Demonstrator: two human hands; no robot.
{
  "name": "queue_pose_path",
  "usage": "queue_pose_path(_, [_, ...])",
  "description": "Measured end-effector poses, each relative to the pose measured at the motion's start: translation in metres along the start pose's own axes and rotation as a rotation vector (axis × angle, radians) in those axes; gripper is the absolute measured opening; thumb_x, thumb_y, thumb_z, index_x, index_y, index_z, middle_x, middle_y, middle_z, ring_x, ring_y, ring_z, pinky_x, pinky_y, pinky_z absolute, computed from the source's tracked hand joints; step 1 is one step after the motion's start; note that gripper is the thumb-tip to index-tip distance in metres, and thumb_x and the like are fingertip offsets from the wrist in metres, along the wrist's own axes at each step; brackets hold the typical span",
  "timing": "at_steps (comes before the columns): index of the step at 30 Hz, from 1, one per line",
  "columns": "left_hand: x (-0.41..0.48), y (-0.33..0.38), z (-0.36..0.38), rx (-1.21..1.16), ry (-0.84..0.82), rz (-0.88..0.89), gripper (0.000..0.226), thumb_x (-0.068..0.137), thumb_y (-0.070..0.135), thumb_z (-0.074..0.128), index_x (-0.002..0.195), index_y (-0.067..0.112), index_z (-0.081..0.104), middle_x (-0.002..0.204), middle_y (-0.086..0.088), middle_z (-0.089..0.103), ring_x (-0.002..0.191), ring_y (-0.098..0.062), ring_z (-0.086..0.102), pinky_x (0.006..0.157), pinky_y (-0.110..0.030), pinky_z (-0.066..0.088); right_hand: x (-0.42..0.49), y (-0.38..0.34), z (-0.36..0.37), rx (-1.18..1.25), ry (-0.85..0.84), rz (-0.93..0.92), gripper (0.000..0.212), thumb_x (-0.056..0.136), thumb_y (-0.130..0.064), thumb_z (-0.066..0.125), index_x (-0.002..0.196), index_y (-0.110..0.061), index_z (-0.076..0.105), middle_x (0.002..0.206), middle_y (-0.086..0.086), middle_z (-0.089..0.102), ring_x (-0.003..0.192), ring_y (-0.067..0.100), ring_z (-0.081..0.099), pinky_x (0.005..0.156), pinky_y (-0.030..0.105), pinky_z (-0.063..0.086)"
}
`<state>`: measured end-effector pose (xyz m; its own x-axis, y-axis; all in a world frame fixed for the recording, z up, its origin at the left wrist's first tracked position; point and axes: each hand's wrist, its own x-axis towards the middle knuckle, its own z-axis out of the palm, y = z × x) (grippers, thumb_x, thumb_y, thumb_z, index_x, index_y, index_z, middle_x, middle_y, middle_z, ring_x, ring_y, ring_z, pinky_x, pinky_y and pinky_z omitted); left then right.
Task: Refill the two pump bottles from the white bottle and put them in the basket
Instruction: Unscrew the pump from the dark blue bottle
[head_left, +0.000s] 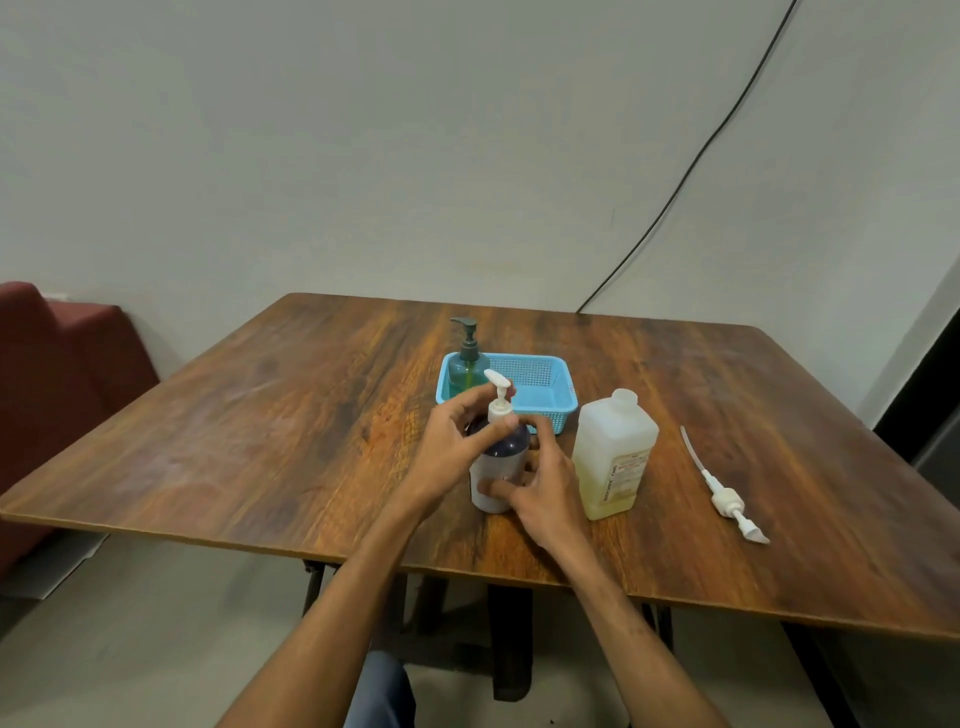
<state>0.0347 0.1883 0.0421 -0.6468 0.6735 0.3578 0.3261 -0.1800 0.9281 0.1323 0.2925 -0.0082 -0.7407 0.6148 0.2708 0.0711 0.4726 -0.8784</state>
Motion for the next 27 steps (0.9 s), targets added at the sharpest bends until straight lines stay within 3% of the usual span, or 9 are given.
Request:
queue_pose_path(5, [0.008,0.0,-0.003,-0.03,0.131,0.016,0.032,0.083,0.004,0.078,0.113,0.003,0.07,0.112,-0.005,0.076,0.108,-0.02,0.072,0.094,-0.045,0.058,0.002,0.003,0.002,0.002,0.014,-0.013,0.091,0.065,-0.031,0.092,0.137,-0.045,0.037,0.139,-0.015,0.053,0.127,0.01,0.054,0.099,0.046,0.054])
queue_pose_path(12, [0.016,0.01,0.004,-0.034,0.246,0.067,0.038,0.074,0.013,0.085,0.108,0.001,0.07,0.103,-0.005,0.077,0.098,-0.019,0.074,0.08,-0.035,0.062,0.002,-0.001,0.0,-0.014,0.02,0.001,0.093,0.067,-0.029,0.092,0.135,-0.051,0.032,0.143,-0.013,0.051,0.131,0.013,0.051,0.105,0.047,0.05])
queue_pose_path(16, [0.02,0.021,0.002,0.001,0.271,0.117,0.037,0.074,0.019,0.086,0.105,0.006,0.071,0.101,-0.005,0.077,0.095,-0.017,0.075,0.08,-0.04,0.063,0.001,-0.002,-0.001,-0.029,0.024,-0.005,0.092,0.069,-0.022,0.091,0.126,-0.059,0.03,0.143,-0.013,0.05,0.132,0.013,0.051,0.105,0.045,0.05])
queue_pose_path(20, [0.03,0.038,-0.002,-0.013,0.309,0.167,0.038,0.073,0.021,0.087,0.101,0.003,0.071,0.095,-0.007,0.076,0.09,-0.021,0.075,0.079,-0.048,0.062,0.0,-0.002,-0.001,-0.032,0.013,0.004,0.087,0.068,-0.025,0.091,0.13,-0.05,0.035,0.144,-0.013,0.051,0.131,0.014,0.052,0.102,0.046,0.052])
queue_pose_path(27, [0.039,0.065,-0.004,-0.058,0.342,0.224,0.03,0.071,0.018,0.088,0.096,0.015,0.073,0.09,0.0,0.076,0.087,-0.021,0.074,0.083,-0.04,0.062,0.001,-0.002,0.001,-0.041,0.026,-0.01,0.088,0.066,-0.024,0.092,0.132,-0.045,0.038,0.142,-0.014,0.05,0.131,0.014,0.051,0.103,0.045,0.052])
